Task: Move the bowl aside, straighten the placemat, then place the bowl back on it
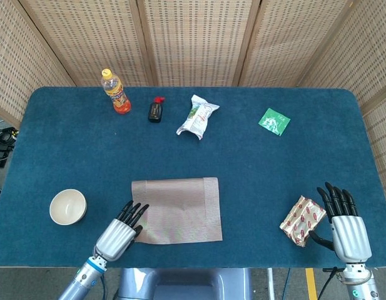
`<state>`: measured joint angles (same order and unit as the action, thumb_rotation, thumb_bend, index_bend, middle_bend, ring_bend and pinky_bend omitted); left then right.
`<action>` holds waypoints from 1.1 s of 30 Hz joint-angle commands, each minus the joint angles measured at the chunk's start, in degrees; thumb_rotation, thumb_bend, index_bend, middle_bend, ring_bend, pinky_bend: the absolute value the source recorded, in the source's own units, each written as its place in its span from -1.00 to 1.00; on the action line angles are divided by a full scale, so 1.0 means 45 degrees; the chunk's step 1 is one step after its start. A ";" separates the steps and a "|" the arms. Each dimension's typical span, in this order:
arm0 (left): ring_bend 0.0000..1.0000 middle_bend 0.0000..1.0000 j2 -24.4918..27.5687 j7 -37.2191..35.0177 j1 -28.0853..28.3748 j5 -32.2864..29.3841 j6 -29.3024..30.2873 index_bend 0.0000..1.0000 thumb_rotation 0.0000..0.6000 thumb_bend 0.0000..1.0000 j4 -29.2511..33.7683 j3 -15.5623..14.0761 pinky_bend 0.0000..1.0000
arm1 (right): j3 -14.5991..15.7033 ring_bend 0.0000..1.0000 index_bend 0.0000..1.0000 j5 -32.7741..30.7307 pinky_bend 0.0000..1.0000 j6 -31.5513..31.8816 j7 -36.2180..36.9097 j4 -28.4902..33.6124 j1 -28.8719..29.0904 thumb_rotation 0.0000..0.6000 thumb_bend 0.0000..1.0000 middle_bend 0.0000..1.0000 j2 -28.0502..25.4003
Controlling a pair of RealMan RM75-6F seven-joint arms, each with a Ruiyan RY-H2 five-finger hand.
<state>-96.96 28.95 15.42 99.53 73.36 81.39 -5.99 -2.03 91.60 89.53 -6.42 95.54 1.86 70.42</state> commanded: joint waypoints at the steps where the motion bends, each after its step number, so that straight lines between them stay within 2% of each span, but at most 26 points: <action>1: -1.00 -1.00 0.0289 0.0017 0.0138 -0.0137 0.0100 0.27 1.00 -0.05 0.0370 0.0326 -1.00 | 0.0012 -1.00 -0.98 0.0009 -1.00 -0.0015 -0.0025 0.0003 0.0003 1.00 -0.80 -1.00 0.0008; 8: -1.00 -1.00 0.1089 0.0269 0.0639 -0.0477 0.0123 0.28 1.00 -0.05 0.1414 0.1365 -1.00 | 0.0010 -1.00 -0.97 -0.0010 -1.00 -0.0038 -0.0071 0.0002 0.0008 1.00 -0.80 -1.00 0.0017; 17: -1.00 -1.00 0.2078 0.0986 0.1668 -0.2048 -0.0840 0.28 1.00 -0.05 0.2399 0.3266 -1.00 | -0.0092 -1.00 -0.96 -0.0242 -1.00 -0.0232 -0.0167 -0.0066 0.0097 1.00 -0.80 -1.00 0.0049; 24: -1.00 -1.00 0.2055 0.1501 0.2833 -0.4047 -0.1907 0.28 1.00 -0.05 0.1860 0.5005 -1.00 | -0.0243 -1.00 -0.96 -0.0444 -1.00 -0.0287 -0.0049 -0.0276 0.0163 1.00 -0.80 -1.00 0.0134; 33: -1.00 -1.00 0.1625 0.2014 0.4414 -0.5707 -0.2822 0.27 1.00 -0.05 -0.0239 0.6327 -1.00 | -0.0284 -1.00 -0.95 -0.0507 -1.00 -0.0517 -0.0306 -0.0565 0.0336 1.00 -0.80 -1.00 0.0420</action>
<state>-88.91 37.22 33.31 75.77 62.05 82.68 20.95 -3.29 89.27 87.28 -7.67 93.17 3.26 72.13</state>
